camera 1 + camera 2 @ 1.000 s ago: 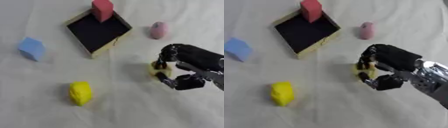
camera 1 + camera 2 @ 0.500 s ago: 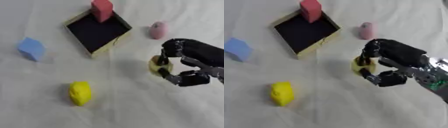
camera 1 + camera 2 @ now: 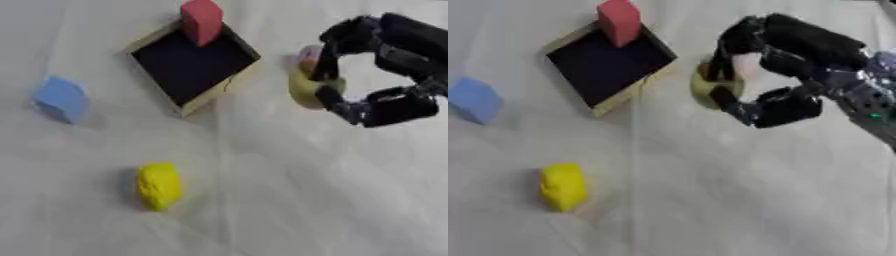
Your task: Pick up objects on the table and place them in the box.
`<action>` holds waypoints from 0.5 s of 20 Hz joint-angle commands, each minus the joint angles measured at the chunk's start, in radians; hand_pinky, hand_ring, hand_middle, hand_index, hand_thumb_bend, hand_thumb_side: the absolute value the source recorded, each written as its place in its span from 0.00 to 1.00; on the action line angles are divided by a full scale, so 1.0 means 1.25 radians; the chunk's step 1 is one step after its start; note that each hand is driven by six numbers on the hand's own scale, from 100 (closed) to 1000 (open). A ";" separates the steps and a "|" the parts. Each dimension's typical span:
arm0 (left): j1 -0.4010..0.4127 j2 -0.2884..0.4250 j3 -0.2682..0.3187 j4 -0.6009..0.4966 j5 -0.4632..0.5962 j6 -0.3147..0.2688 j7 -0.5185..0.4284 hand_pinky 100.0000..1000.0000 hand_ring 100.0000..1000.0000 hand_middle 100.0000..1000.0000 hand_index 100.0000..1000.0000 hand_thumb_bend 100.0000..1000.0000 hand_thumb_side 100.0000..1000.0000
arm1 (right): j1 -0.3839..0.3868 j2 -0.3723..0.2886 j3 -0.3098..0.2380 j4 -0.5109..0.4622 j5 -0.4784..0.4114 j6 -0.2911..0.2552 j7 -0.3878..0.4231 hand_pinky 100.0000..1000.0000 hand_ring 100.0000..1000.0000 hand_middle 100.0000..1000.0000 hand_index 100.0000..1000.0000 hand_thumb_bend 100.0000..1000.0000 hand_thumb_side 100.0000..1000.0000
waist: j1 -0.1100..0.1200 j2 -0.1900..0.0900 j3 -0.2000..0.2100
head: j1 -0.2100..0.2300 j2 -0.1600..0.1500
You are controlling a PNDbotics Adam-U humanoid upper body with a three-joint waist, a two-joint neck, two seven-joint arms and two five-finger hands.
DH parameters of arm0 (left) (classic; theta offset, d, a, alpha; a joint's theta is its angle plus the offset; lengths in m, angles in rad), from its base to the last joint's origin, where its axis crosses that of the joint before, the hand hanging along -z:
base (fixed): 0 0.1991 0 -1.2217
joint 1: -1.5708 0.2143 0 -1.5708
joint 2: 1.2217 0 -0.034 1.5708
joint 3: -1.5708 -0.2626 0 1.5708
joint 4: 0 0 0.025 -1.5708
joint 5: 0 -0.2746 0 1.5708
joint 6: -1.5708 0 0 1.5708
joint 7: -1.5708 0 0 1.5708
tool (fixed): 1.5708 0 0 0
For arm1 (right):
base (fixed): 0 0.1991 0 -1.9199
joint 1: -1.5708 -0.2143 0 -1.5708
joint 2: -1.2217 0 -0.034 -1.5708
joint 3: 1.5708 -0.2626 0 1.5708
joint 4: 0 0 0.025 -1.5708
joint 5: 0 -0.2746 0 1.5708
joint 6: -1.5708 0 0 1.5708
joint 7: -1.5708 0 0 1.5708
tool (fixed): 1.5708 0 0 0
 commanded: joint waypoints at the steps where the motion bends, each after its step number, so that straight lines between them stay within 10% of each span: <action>1: -0.012 0.031 -0.001 -0.012 0.006 -0.001 -0.007 0.64 0.62 0.56 0.73 0.00 0.56 | -0.065 0.016 0.002 -0.011 -0.021 0.038 0.029 0.81 0.58 0.35 0.50 0.00 0.00 | -0.012 -0.029 0.004 | -0.014 0.004; 10: -0.065 0.048 -0.021 -0.012 0.028 -0.004 -0.029 0.65 0.63 0.56 0.73 0.00 0.55 | -0.250 0.186 0.045 0.125 0.014 0.106 0.065 0.82 0.57 0.35 0.51 0.00 0.00 | -0.021 -0.010 0.039 | -0.071 -0.007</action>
